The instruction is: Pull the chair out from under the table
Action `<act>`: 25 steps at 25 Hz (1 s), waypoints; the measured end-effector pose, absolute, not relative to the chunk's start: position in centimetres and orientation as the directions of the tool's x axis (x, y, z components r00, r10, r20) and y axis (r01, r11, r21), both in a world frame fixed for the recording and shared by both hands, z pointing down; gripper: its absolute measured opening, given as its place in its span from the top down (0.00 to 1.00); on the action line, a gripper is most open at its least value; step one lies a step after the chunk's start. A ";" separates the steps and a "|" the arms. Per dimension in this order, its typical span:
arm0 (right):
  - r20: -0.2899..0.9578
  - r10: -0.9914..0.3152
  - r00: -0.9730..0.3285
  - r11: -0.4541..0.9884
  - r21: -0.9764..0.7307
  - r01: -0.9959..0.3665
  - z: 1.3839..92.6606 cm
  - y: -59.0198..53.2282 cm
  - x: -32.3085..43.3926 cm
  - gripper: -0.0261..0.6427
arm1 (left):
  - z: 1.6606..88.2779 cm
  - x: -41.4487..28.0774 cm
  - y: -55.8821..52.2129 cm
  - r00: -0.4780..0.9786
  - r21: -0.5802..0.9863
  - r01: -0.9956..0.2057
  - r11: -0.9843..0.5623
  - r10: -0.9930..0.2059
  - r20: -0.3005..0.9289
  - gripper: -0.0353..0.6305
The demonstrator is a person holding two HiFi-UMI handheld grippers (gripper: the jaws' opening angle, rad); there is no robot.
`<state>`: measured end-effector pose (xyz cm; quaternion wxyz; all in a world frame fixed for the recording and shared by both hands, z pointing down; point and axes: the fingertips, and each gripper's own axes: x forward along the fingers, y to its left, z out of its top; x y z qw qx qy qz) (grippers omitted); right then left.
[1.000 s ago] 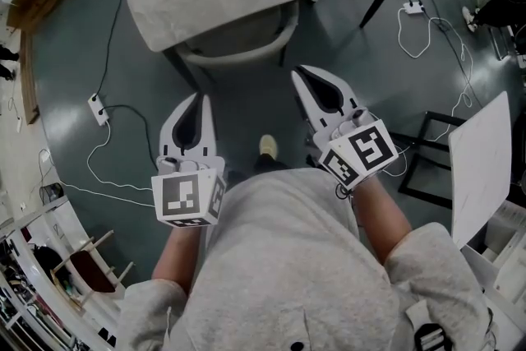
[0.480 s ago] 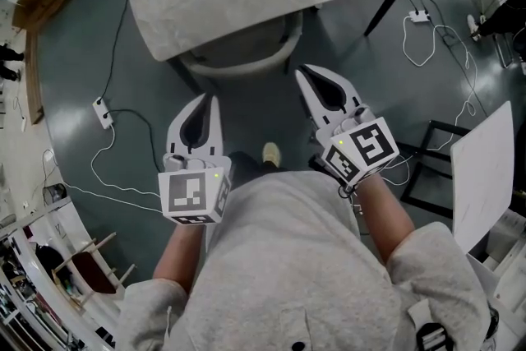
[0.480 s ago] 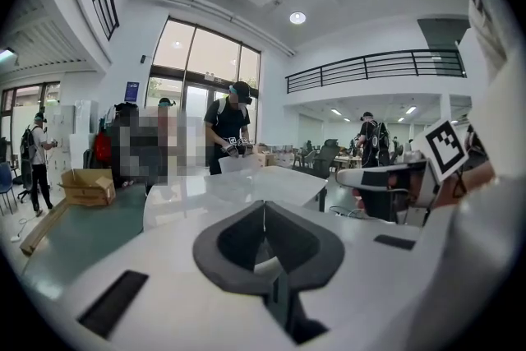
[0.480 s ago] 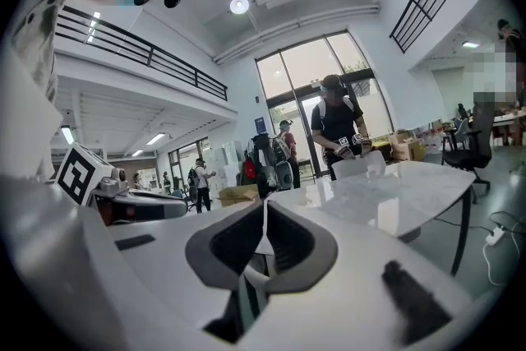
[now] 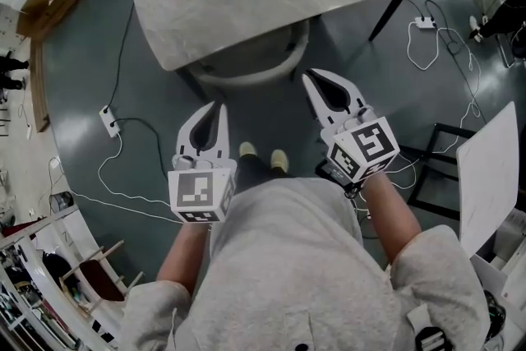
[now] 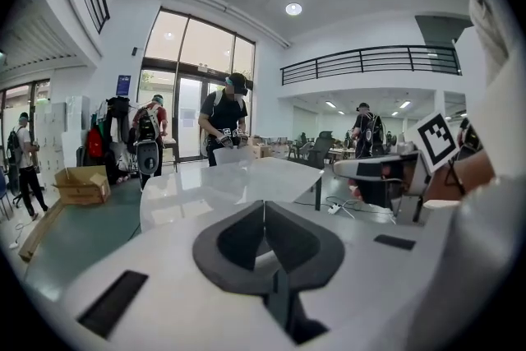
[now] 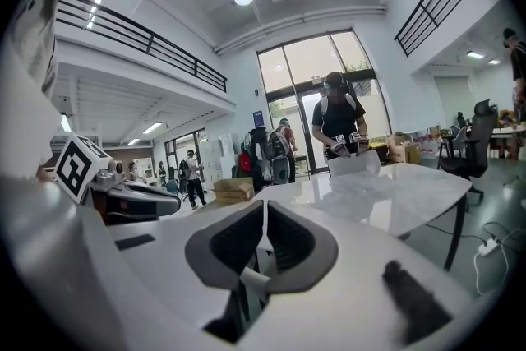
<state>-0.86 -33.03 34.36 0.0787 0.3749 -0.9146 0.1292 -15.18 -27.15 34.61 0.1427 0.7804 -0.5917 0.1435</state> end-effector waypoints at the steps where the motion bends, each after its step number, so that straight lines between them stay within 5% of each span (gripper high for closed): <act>1: 0.252 -0.666 -0.702 0.685 -0.167 -0.709 34.5 -33.2 -1.1 0.92 | 34.7 -15.4 -27.3 0.263 0.060 -0.964 -0.261 -0.880 0.395 0.92; 14: 0.447 -0.545 -0.709 0.762 -0.089 -0.642 41.1 -35.5 -3.7 0.91 | 39.0 -17.3 -31.6 0.321 -0.099 -0.905 -0.414 -0.818 0.478 0.92; 18: 0.582 -0.471 -0.662 0.801 -0.032 -0.598 47.3 -36.9 -3.6 0.78 | 44.7 -17.9 -33.0 0.348 -0.176 -0.823 -0.540 -0.725 0.595 0.91; 25: 0.694 -0.335 -0.637 0.918 0.089 -0.386 52.9 -36.8 -4.7 0.69 | 51.2 -16.5 -33.1 0.455 -0.159 -0.593 -0.790 -0.491 0.743 0.69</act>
